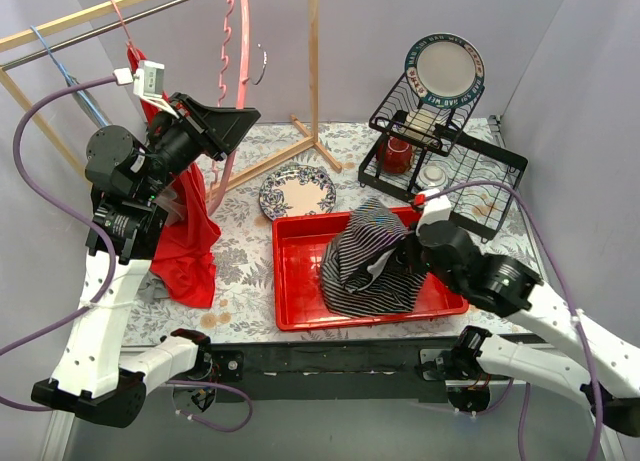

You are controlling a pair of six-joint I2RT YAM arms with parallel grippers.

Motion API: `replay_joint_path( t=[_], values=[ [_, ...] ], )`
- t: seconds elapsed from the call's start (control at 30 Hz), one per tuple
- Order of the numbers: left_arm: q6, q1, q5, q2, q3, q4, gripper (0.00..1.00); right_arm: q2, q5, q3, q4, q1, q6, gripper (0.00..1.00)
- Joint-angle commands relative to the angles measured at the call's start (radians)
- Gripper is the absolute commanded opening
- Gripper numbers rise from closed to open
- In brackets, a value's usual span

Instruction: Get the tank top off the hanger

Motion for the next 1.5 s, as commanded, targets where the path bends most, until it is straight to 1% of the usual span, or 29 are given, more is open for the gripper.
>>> replay_joint_path(
  t=[0.0, 0.07, 0.13, 0.17, 0.2, 0.27, 0.3, 0.33, 0.4, 0.43, 0.47, 0.53, 0.57, 0.63, 0.67, 0.7, 0.73, 0.77, 0.8, 0.83, 0.9, 0.93, 1.03, 1.1, 1.13, 1.17, 1.27, 1.4, 1.47],
  values=[
    [0.024, 0.003, -0.013, -0.014, 0.046, 0.021, 0.0, -0.074, -0.188, 0.043, 0.065, -0.001, -0.104, 0.01],
    [0.024, 0.003, -0.012, -0.012, 0.046, 0.021, 0.0, -0.085, -0.315, -0.003, 0.151, -0.001, -0.113, 0.01],
    [0.015, 0.003, -0.009, -0.012, 0.035, 0.023, 0.0, -0.07, -0.374, -0.074, 0.297, -0.001, -0.099, 0.01],
    [0.011, 0.003, -0.006, -0.014, 0.028, 0.027, 0.0, -0.06, -0.37, -0.113, 0.361, -0.001, -0.093, 0.01],
    [-0.011, 0.003, -0.005, -0.017, 0.017, 0.042, 0.0, -0.05, -0.358, -0.143, 0.465, -0.001, -0.06, 0.01],
    [-0.055, 0.003, -0.024, -0.017, -0.029, 0.064, 0.0, 0.016, -0.333, -0.211, 0.564, -0.002, -0.031, 0.01],
    [-0.137, 0.003, -0.035, -0.018, -0.05, 0.091, 0.0, 0.048, -0.327, -0.222, 0.634, -0.002, 0.018, 0.01],
    [-0.182, 0.003, -0.042, -0.015, -0.073, 0.104, 0.0, 0.12, -0.312, -0.236, 0.659, -0.002, 0.045, 0.01],
    [-0.285, 0.003, -0.087, -0.009, -0.107, 0.092, 0.0, 0.194, -0.307, -0.269, 0.696, -0.002, 0.109, 0.01],
    [-0.352, 0.003, -0.087, -0.006, -0.115, 0.099, 0.0, 0.252, -0.32, -0.282, 0.74, -0.002, 0.168, 0.01],
    [-0.38, 0.003, -0.091, -0.006, -0.124, 0.101, 0.0, 0.275, -0.324, -0.297, 0.753, -0.002, 0.196, 0.16],
    [-0.443, 0.003, -0.136, -0.006, -0.132, 0.098, 0.0, 0.32, -0.359, -0.284, 0.743, -0.001, 0.233, 0.28],
    [-0.46, 0.003, -0.154, -0.008, -0.135, 0.095, 0.0, 0.326, -0.353, -0.23, 0.71, -0.001, 0.24, 0.43],
    [-0.495, 0.003, -0.226, -0.011, -0.135, 0.069, 0.0, 0.322, -0.322, -0.155, 0.619, -0.001, 0.208, 0.56],
    [-0.524, 0.003, -0.257, -0.012, -0.133, 0.056, 0.0, 0.316, -0.318, -0.117, 0.562, -0.001, 0.183, 0.64],
    [-0.538, 0.001, -0.283, -0.015, -0.135, 0.037, 0.0, 0.306, -0.319, -0.03, 0.534, -0.001, 0.162, 0.68],
    [-0.549, 0.003, -0.33, -0.02, -0.138, 0.03, 0.0, 0.3, -0.33, 0.006, 0.519, -0.001, 0.14, 0.71],
    [-0.571, 0.003, -0.349, -0.021, -0.141, 0.027, 0.0, 0.294, -0.345, 0.038, 0.517, 0.001, 0.094, 0.79],
    [-0.578, 0.003, -0.366, -0.023, -0.147, 0.029, 0.0, 0.291, -0.363, 0.109, 0.52, 0.001, 0.076, 0.82],
    [-0.589, 0.003, -0.398, -0.018, -0.149, 0.029, 0.0, 0.295, -0.417, 0.141, 0.526, 0.001, 0.051, 0.83],
    [-0.609, 0.001, -0.415, -0.006, -0.147, 0.039, 0.0, 0.323, -0.469, 0.218, 0.54, 0.013, 0.008, 0.84],
    [-0.618, 0.003, -0.42, 0.009, -0.146, 0.042, 0.0, 0.338, -0.495, 0.303, 0.535, 0.021, 0.002, 0.84],
    [-0.654, 0.003, -0.429, 0.031, -0.144, 0.068, 0.0, 0.391, -0.5, 0.434, 0.544, 0.078, -0.01, 0.83],
    [-0.667, 0.001, -0.44, 0.043, -0.152, 0.102, 0.0, 0.415, -0.496, 0.47, 0.583, 0.11, -0.01, 0.82],
    [-0.666, 0.003, -0.44, 0.046, -0.15, 0.11, 0.0, 0.421, -0.479, 0.48, 0.6, 0.145, -0.015, 0.81],
    [-0.667, 0.001, -0.47, 0.055, -0.147, 0.113, 0.0, 0.427, -0.466, 0.494, 0.619, 0.162, -0.02, 0.81],
    [-0.67, 0.001, -0.484, 0.064, -0.14, 0.127, 0.0, 0.46, -0.413, 0.534, 0.663, 0.208, -0.044, 0.81],
    [-0.678, 0.0, -0.486, 0.071, -0.143, 0.133, 0.0, 0.548, -0.333, 0.627, 0.634, 0.243, -0.09, 0.79],
    [-0.687, 0.001, -0.484, 0.069, -0.149, 0.134, 0.0, 0.579, -0.252, 0.663, 0.592, 0.251, -0.112, 0.77]
  ],
)
